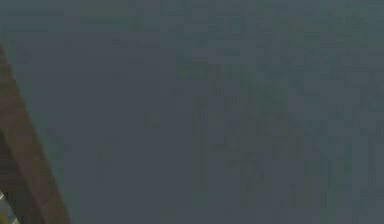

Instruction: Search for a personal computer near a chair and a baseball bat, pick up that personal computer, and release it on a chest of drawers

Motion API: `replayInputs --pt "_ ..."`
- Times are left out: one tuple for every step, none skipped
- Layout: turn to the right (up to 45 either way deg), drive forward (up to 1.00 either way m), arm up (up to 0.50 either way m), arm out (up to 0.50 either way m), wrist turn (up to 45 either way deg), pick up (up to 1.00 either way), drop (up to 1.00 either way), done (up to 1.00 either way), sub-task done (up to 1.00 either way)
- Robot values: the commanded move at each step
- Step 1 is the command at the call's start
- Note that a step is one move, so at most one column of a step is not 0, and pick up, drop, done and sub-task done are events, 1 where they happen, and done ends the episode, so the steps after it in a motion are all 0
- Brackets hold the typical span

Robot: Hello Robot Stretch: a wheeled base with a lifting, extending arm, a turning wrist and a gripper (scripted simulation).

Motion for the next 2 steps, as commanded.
replayInputs --pt "-45.0 0.0 0.0 0.0 0.0 0.0 0.0 0.0 0.0" --pt "-39.0 0.0 0.0 0.0 0.0 0.0 0.0 0.0 0.0"
